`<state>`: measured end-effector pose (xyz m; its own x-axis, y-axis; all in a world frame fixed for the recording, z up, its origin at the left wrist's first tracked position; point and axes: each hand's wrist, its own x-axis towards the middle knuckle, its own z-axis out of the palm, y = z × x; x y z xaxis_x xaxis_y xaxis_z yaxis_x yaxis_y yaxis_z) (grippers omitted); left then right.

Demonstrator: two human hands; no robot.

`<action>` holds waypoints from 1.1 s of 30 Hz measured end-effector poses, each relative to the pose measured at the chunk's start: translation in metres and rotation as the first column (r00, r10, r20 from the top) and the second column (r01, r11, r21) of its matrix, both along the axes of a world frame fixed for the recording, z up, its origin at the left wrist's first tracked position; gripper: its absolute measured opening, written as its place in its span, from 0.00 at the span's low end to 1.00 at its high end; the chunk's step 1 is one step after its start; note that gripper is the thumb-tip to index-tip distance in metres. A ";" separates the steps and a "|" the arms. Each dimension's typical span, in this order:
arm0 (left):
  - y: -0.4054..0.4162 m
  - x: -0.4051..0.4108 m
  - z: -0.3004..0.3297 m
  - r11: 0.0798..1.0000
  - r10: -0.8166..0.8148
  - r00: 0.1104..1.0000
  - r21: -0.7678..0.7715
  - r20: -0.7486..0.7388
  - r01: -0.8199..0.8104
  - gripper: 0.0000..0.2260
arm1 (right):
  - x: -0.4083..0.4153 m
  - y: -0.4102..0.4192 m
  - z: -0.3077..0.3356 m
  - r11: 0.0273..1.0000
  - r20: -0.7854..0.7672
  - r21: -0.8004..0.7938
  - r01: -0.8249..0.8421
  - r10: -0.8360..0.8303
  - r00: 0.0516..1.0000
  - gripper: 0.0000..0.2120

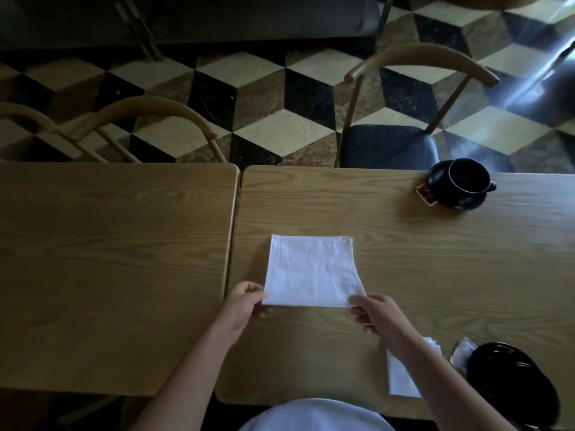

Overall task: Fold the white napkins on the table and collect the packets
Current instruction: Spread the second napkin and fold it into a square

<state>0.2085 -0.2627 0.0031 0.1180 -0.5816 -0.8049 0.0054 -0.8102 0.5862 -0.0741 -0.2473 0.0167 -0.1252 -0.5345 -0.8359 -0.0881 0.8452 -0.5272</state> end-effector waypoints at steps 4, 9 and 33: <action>0.043 0.003 -0.018 0.997 -0.011 1.000 0.082 0.013 0.010 0.06 | 0.007 0.044 -0.017 0.990 0.011 0.137 0.041 -0.042 0.999 0.06; 0.065 0.002 -0.025 0.990 -0.013 0.999 0.141 0.050 0.006 0.11 | 0.009 0.061 -0.023 0.989 0.042 0.140 0.052 -0.058 0.997 0.04; -0.094 -0.015 -0.034 0.929 0.303 0.947 0.253 -0.104 -0.269 0.08 | 0.009 -0.109 -0.040 0.839 0.247 0.412 0.356 -0.479 0.842 0.11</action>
<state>0.1936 -0.3570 -0.0307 0.1291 -0.3342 -0.9336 0.3245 -0.8754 0.3583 -0.0650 -0.3567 -0.0228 0.0424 -0.1722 -0.9841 0.4401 0.8875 -0.1363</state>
